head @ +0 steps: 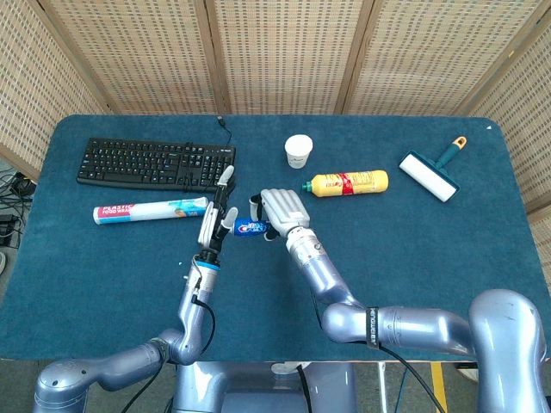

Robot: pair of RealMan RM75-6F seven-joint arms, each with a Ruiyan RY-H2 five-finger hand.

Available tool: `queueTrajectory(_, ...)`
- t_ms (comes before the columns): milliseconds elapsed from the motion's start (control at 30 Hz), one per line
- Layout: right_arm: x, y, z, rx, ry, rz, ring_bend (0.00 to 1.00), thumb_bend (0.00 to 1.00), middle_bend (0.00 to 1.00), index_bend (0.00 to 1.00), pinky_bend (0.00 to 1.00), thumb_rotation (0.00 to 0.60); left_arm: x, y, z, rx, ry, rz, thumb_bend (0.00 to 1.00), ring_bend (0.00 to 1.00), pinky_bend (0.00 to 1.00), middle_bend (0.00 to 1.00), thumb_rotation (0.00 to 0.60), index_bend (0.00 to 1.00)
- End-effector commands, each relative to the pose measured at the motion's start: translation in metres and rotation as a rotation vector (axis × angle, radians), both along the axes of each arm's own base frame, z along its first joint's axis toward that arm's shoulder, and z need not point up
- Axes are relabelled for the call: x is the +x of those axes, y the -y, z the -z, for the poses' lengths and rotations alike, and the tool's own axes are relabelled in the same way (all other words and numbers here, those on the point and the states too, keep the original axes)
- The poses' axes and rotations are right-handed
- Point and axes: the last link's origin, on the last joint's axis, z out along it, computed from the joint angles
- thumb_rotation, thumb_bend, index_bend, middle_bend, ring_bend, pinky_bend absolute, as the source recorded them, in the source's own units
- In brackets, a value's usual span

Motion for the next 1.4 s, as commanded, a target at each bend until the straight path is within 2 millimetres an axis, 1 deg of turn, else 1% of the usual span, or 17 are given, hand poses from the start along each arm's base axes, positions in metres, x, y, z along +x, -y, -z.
queueTrajectory(33, -0.002, 0.0, -0.002, -0.009, -0.011, -0.003, 0.62, 0.72, 0.71, 0.73, 0.79, 0.6, -0.003, 0.0, -0.002, 0.007, -0.003, -0.003, 0.0, 0.0, 0.0, 0.0, 0.162, 0.0)
queueTrajectory(200, -0.01, 0.002, -0.009, -0.028, -0.032, 0.001, 0.62, 0.72, 0.71, 0.73, 0.79, 0.6, -0.017, 0.0, -0.013, 0.035, -0.007, -0.01, 0.0, 0.0, 0.0, 0.0, 0.16, 0.0)
queueTrajectory(333, -0.022, 0.003, -0.015, -0.042, -0.05, 0.017, 0.62, 0.72, 0.71, 0.73, 0.79, 0.6, -0.036, 0.001, -0.029, 0.076, -0.01, -0.015, 0.0, 0.0, 0.0, 0.0, 0.162, 0.0)
queueTrajectory(400, -0.033, 0.003, -0.017, -0.05, -0.068, 0.031, 0.62, 0.72, 0.71, 0.73, 0.79, 0.6, -0.05, 0.001, -0.043, 0.108, -0.018, -0.013, 0.0, 0.0, 0.0, 0.0, 0.16, 0.0)
queueTrajectory(433, -0.043, 0.003, -0.018, -0.053, -0.085, 0.042, 0.62, 0.72, 0.71, 0.73, 0.79, 0.6, -0.06, -0.001, -0.057, 0.137, -0.041, -0.006, 0.0, 0.0, 0.0, 0.0, 0.161, 0.0)
queueTrajectory(467, -0.046, 0.003, -0.019, -0.054, -0.089, 0.044, 0.62, 0.72, 0.71, 0.73, 0.79, 0.6, -0.064, -0.001, -0.06, 0.14, -0.048, -0.001, 0.0, 0.0, 0.0, 0.0, 0.16, 0.0)
queueTrajectory(633, -0.072, -0.001, -0.017, -0.057, -0.139, 0.065, 0.62, 0.72, 0.71, 0.73, 0.79, 0.6, -0.098, 0.005, -0.089, 0.181, -0.215, 0.028, 0.0, 0.0, 0.0, 0.0, 0.161, 0.0)
queueTrajectory(767, -0.095, -0.007, -0.008, -0.055, -0.198, 0.073, 0.62, 0.72, 0.71, 0.73, 0.79, 0.6, -0.127, 0.006, -0.121, 0.219, -0.438, 0.041, 0.0, 0.0, 0.0, 0.0, 0.169, 0.0)
queueTrajectory(867, -0.111, -0.011, 0.002, -0.058, -0.237, 0.079, 0.62, 0.7, 0.7, 0.73, 0.79, 0.6, -0.15, 0.014, -0.142, 0.247, -0.578, 0.024, 0.0, 0.0, 0.0, 0.0, 0.174, 0.0)
queueTrajectory(967, -0.12, -0.014, 0.011, -0.061, -0.244, 0.092, 0.57, 0.57, 0.64, 0.66, 0.78, 0.6, -0.166, 0.022, -0.157, 0.265, -0.655, 0.0, 0.0, 0.0, 0.0, 0.0, 0.179, 0.0)
queueTrajectory(1000, -0.122, -0.015, 0.014, -0.057, -0.24, 0.097, 0.51, 0.47, 0.56, 0.57, 0.73, 0.6, -0.169, 0.025, -0.16, 0.264, -0.666, -0.005, 0.0, 0.0, 0.0, 0.0, 0.18, 0.0)
queueTrajectory(1067, -0.125, -0.017, 0.018, -0.038, -0.226, 0.109, 0.33, 0.24, 0.35, 0.36, 0.56, 0.6, -0.174, 0.029, -0.166, 0.265, -0.677, -0.016, 0.0, 0.0, 0.0, 0.0, 0.183, 0.0)
queueTrajectory(1100, -0.127, -0.017, 0.019, -0.029, -0.22, 0.118, 0.2, 0.12, 0.22, 0.22, 0.43, 0.6, -0.176, 0.031, -0.169, 0.268, -0.681, -0.02, 0.0, 0.0, 0.0, 0.0, 0.185, 0.0)
queueTrajectory(1133, -0.128, -0.018, 0.019, -0.021, -0.211, 0.125, 0.12, 0.06, 0.14, 0.15, 0.36, 0.6, -0.178, 0.033, -0.172, 0.272, -0.686, -0.026, 0.0, 0.0, 0.0, 0.0, 0.186, 0.0)
queueTrajectory(1200, -0.128, -0.019, 0.018, -0.014, -0.194, 0.133, 0.01, 0.0, 0.02, 0.03, 0.19, 0.6, -0.181, 0.037, -0.176, 0.278, -0.693, -0.03, 0.0, 0.0, 0.0, 0.0, 0.196, 0.0)
queueTrajectory(1233, -0.128, -0.02, 0.017, -0.013, -0.186, 0.134, 0.0, 0.0, 0.0, 0.0, 0.13, 0.6, -0.182, 0.039, -0.178, 0.283, -0.7, -0.032, 0.0, 0.0, 0.0, 0.0, 0.202, 0.0)
queueTrajectory(1400, -0.127, -0.033, -0.01, -0.051, -0.163, 0.08, 0.0, 0.0, 0.0, 0.0, 0.05, 0.6, -0.196, 0.054, -0.194, 0.304, -0.778, -0.047, 0.0, 0.0, 0.0, 0.0, 0.223, 0.0)
